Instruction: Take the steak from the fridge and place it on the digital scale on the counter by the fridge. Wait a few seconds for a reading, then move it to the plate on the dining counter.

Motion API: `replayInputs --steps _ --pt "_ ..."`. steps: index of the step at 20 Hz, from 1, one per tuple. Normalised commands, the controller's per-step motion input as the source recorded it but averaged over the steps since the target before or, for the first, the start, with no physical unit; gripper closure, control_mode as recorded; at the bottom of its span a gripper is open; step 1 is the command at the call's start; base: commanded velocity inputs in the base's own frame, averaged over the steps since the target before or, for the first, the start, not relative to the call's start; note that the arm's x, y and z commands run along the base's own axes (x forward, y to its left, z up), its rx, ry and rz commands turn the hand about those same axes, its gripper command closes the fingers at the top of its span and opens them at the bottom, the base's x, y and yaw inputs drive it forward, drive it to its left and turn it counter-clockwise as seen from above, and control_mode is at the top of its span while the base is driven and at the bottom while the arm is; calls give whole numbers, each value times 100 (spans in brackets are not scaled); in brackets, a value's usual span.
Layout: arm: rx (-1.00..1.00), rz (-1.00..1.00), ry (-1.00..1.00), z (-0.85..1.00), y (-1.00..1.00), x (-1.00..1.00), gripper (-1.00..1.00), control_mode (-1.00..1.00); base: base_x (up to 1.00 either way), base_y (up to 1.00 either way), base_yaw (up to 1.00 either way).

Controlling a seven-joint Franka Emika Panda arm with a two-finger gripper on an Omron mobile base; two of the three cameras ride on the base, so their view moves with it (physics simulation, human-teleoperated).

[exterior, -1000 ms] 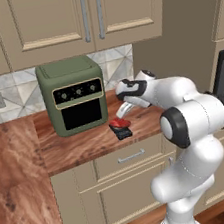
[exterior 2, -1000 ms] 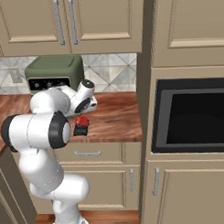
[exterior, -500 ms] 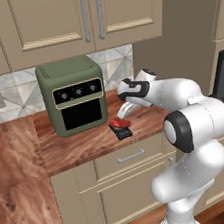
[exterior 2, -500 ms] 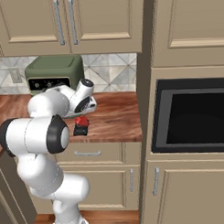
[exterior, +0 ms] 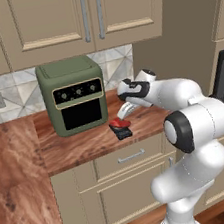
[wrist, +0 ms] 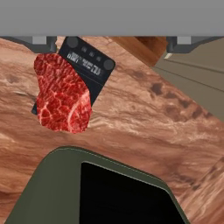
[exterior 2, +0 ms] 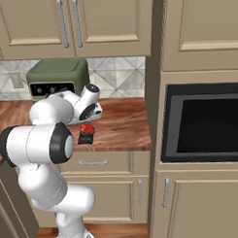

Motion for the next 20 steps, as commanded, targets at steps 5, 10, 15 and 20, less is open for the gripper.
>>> replayInputs --steps 5,10,15,20 --pt "0 0 0 0 0 0 -100 -100 0 0 0" --pt "-2 0 0 0 0 0 -100 -100 0 0 0" --pt "-3 0 0 0 0 0 -100 -100 0 0 0" --pt "-3 0 0 0 0 0 -100 -100 0 0 0"
